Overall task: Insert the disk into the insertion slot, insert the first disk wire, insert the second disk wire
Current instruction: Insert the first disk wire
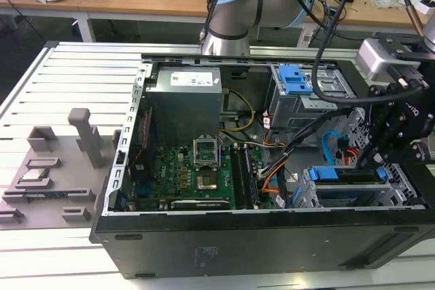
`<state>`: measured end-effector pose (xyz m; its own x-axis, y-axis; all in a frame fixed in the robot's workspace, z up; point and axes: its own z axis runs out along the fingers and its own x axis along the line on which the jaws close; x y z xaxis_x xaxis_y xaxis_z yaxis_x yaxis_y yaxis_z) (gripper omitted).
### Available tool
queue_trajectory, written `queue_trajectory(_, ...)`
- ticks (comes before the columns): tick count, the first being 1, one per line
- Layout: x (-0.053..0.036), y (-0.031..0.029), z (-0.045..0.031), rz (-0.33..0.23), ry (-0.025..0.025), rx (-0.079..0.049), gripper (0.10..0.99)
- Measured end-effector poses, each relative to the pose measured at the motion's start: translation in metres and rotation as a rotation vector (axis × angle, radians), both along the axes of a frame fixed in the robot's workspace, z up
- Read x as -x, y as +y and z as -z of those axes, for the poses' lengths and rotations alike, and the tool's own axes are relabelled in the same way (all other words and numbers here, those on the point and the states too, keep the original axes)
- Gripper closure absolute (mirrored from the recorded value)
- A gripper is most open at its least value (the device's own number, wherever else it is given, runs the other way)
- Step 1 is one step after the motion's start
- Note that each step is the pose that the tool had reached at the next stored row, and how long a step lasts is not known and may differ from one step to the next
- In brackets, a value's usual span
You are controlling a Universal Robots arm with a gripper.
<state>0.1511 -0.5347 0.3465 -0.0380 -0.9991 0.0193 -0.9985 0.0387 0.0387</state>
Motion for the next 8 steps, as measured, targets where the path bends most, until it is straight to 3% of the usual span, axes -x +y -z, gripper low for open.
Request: queue_trajectory(8,-0.0009,-0.0005,0.0031,0.0,0.0001,0.003,0.918)
